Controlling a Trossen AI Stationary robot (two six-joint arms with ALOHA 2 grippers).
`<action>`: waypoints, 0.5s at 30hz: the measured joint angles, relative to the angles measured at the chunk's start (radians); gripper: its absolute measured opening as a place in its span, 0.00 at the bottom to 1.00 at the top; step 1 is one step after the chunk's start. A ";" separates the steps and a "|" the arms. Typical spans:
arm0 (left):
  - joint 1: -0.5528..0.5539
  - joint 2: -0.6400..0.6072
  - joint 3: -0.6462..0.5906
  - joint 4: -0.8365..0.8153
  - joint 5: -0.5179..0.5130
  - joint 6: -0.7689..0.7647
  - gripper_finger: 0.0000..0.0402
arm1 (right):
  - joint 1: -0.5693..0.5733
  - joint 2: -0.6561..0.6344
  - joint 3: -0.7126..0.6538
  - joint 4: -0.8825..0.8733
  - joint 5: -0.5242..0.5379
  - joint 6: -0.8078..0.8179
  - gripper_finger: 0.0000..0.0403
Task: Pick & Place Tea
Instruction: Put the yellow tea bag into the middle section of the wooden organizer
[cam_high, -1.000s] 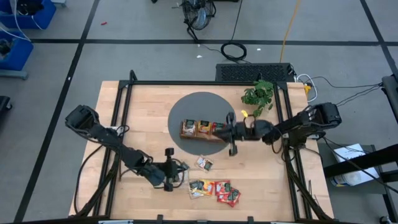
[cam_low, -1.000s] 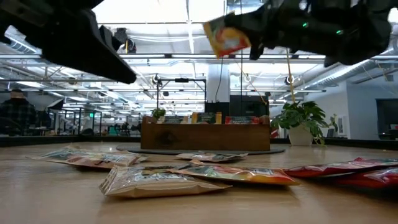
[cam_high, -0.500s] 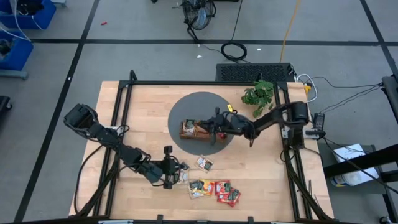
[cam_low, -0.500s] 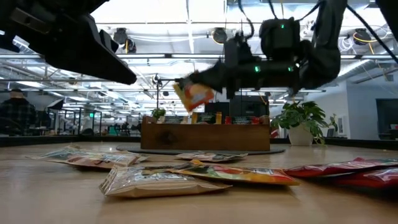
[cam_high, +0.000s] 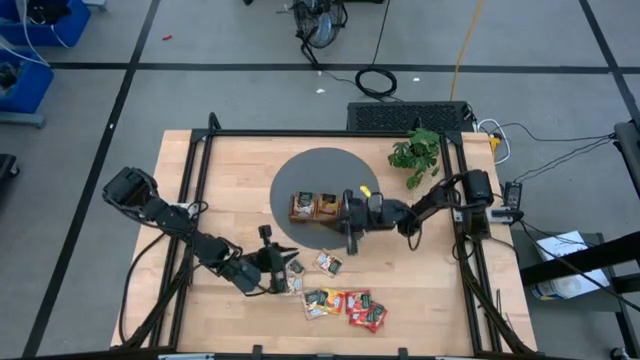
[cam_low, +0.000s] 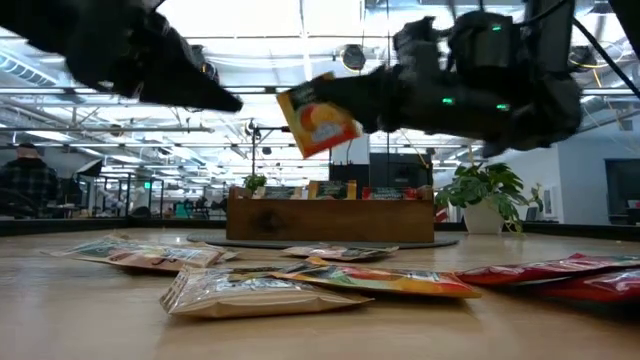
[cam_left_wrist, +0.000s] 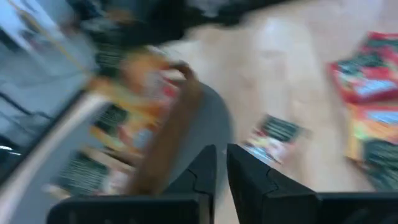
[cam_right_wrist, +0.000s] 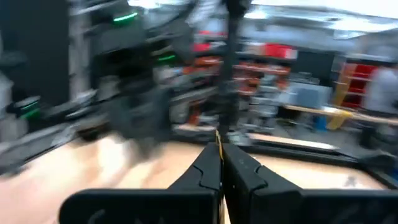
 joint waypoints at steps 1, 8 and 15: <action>0.000 0.000 0.000 0.026 -0.017 0.031 0.13 | 0.019 -0.004 -0.012 0.000 -0.008 -0.017 0.00; 0.008 0.000 0.001 0.196 -0.023 0.185 0.25 | 0.141 -0.010 -0.022 -0.037 0.002 -0.091 0.00; 0.061 0.000 0.002 0.207 0.155 0.131 0.36 | 0.209 -0.010 -0.022 -0.026 0.101 -0.210 0.00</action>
